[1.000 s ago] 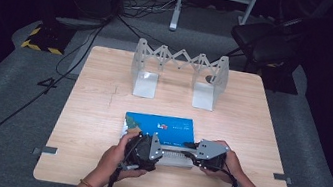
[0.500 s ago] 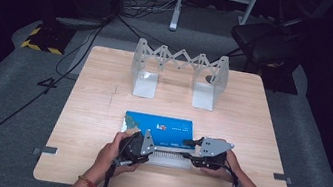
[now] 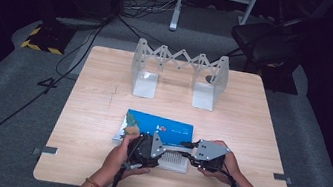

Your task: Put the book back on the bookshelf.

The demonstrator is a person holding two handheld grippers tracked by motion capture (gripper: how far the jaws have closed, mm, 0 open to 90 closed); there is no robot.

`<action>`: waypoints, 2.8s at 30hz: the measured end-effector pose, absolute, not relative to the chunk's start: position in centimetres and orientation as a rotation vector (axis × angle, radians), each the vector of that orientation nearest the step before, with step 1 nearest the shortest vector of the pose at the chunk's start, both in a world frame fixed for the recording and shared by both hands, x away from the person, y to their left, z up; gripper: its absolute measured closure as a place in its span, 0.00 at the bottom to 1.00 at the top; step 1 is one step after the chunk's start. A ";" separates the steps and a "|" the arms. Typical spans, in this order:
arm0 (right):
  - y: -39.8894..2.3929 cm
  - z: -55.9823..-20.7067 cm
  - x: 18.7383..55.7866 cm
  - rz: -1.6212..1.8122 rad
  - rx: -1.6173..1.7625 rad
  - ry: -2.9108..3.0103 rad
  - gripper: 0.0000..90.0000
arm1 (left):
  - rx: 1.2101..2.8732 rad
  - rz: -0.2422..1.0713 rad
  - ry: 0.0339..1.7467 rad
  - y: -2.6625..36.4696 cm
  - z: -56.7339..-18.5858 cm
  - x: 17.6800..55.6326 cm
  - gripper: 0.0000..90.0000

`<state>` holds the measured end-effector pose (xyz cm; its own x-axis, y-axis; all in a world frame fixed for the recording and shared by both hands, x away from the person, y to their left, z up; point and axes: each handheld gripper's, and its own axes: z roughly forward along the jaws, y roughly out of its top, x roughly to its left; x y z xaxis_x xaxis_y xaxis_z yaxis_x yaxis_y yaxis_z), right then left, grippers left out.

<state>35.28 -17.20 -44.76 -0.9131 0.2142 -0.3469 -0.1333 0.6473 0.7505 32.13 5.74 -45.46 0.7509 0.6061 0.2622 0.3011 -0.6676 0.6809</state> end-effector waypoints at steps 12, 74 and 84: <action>-16.7 -44.3 34.8 1.139 0.108 2.468 0.77 | 2.272 0.624 0.643 6.3 -45.7 32.2 0.66; -22.9 -43.9 40.4 1.496 0.532 2.327 0.54 | 1.929 0.467 0.594 9.1 -42.7 31.4 0.79; -22.4 -42.6 40.2 1.532 0.539 2.264 0.59 | 1.909 0.465 0.570 9.2 -42.3 31.8 0.80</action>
